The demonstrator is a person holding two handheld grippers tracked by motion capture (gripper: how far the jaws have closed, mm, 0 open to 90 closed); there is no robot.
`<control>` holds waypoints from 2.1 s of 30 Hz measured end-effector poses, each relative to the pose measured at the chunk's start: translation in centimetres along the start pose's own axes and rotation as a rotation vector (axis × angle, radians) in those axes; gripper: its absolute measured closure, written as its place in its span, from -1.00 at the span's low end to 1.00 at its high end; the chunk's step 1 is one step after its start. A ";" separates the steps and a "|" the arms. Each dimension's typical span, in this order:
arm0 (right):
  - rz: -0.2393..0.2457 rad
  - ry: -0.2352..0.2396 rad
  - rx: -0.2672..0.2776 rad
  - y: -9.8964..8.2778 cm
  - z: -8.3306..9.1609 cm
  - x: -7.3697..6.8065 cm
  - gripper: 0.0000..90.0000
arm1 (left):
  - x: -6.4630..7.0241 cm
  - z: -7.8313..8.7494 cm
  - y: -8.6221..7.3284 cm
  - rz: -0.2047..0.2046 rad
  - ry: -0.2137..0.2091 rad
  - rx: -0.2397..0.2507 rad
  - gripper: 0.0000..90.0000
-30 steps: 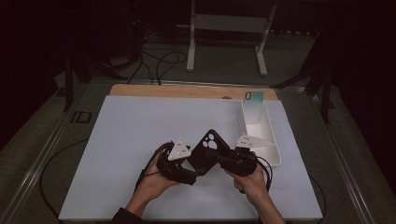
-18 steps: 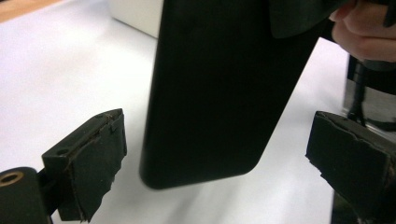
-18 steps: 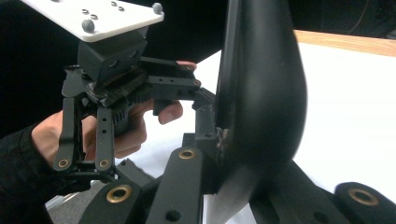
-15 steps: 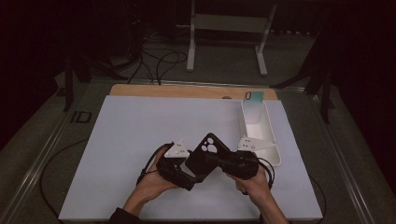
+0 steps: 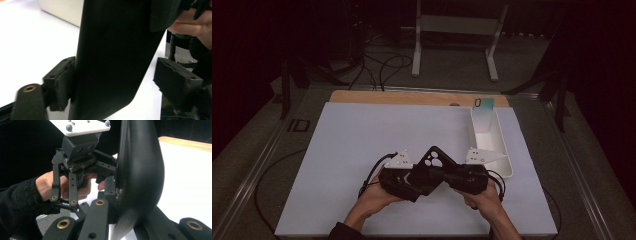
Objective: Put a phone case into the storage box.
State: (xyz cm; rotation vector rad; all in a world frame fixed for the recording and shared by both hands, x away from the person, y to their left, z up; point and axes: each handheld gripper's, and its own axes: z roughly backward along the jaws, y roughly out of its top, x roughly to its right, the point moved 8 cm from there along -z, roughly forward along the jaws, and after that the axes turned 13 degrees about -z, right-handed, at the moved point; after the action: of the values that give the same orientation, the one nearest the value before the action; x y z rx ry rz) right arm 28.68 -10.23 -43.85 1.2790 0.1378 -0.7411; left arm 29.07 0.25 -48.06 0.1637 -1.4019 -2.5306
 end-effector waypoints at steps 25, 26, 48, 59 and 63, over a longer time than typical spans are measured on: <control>0.067 -0.073 -0.049 0.6 0.3 0.8 0.33 | 0.9 -0.2 -1.4 -0.059 -0.065 -0.059 0.70; 0.067 -0.073 -0.049 0.6 0.3 0.8 0.33 | 0.9 -0.2 -1.4 -0.059 -0.065 -0.059 0.72; -0.012 -0.236 0.047 1.5 1.4 2.5 -0.66 | -0.6 0.2 -1.5 -0.028 0.112 -0.087 0.78; -0.015 -0.278 0.093 2.4 0.5 1.9 -0.69 | -0.8 -0.1 -1.7 -0.010 0.148 -0.111 0.78; -0.016 -0.297 0.100 2.7 0.0 1.7 -0.69 | -0.7 -0.3 -1.7 -0.010 0.155 -0.116 0.78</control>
State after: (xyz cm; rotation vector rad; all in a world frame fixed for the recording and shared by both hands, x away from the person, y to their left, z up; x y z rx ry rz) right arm 31.50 -10.66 -42.50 1.2483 -0.1321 -0.9521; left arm 29.50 1.02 -49.68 0.3381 -1.1966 -2.5371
